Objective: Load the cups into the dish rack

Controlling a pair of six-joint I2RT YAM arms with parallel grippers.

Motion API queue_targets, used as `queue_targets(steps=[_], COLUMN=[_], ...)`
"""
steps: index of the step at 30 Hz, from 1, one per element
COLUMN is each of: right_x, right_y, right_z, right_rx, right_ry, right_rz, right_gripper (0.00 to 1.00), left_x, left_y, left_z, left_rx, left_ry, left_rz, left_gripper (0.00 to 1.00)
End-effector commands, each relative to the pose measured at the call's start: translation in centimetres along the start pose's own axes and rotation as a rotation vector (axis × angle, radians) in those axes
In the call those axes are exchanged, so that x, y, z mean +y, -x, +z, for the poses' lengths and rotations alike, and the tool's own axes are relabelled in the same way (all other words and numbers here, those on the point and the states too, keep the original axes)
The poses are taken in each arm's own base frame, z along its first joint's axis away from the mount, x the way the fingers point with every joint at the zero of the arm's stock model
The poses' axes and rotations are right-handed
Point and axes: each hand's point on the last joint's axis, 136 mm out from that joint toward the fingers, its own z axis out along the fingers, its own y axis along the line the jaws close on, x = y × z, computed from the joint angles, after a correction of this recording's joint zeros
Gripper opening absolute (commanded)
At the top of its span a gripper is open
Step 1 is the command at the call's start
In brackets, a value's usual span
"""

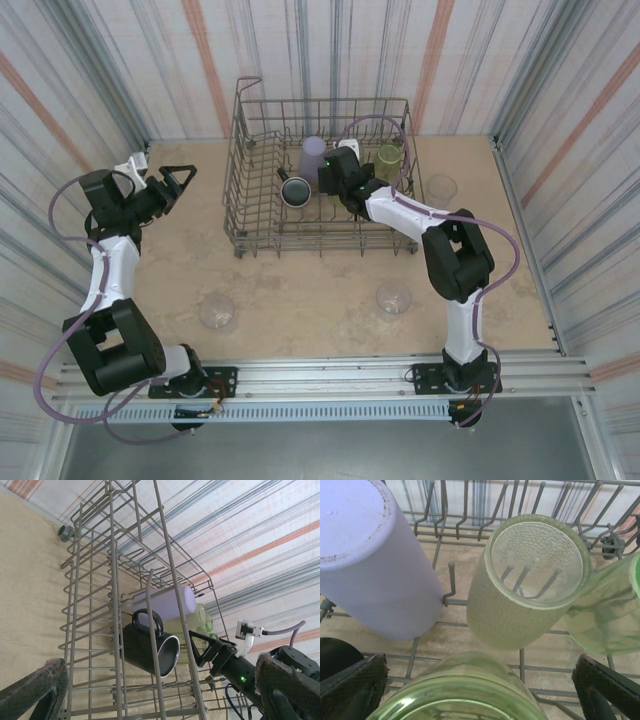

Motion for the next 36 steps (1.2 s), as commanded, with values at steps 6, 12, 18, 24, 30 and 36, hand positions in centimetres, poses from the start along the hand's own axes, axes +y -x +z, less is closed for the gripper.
queue_targets(steps=[6, 12, 18, 24, 30, 36], right_x=[-0.5, -0.7, -1.4, -2.2, -3.5, -5.5], right_y=[3.5, 3.6, 3.7, 3.3, 2.7, 0.1], right_z=[-4.6, -6.5, -8.9, -11.6, -14.5, -17.3], right_rx=[-0.009, 0.021, 0.038, 0.07, 0.069, 0.103], right_ry=[0.066, 0.106, 0.139, 0.185, 0.222, 0.24], right_rz=[0.091, 0.122, 0.148, 0.193, 0.224, 0.244], right_gripper=[0.99, 0.99, 0.99, 0.99, 0.99, 0.99], left_x=[-0.6, -0.7, -0.5, 0.2, 2.5, 3.4], left_y=[0.4, 0.4, 0.4, 0.7, 0.3, -0.2], left_z=[-0.1, -0.2, -0.4, -0.8, -0.6, -2.5], left_rx=[-0.004, -0.005, -0.008, -0.024, -0.012, -0.019], left_ry=[-0.018, -0.016, 0.014, 0.066, 0.157, 0.324], left_rz=[0.018, 0.022, 0.036, 0.045, -0.038, -0.045], left_gripper=[0.99, 0.99, 0.99, 0.99, 0.99, 0.99])
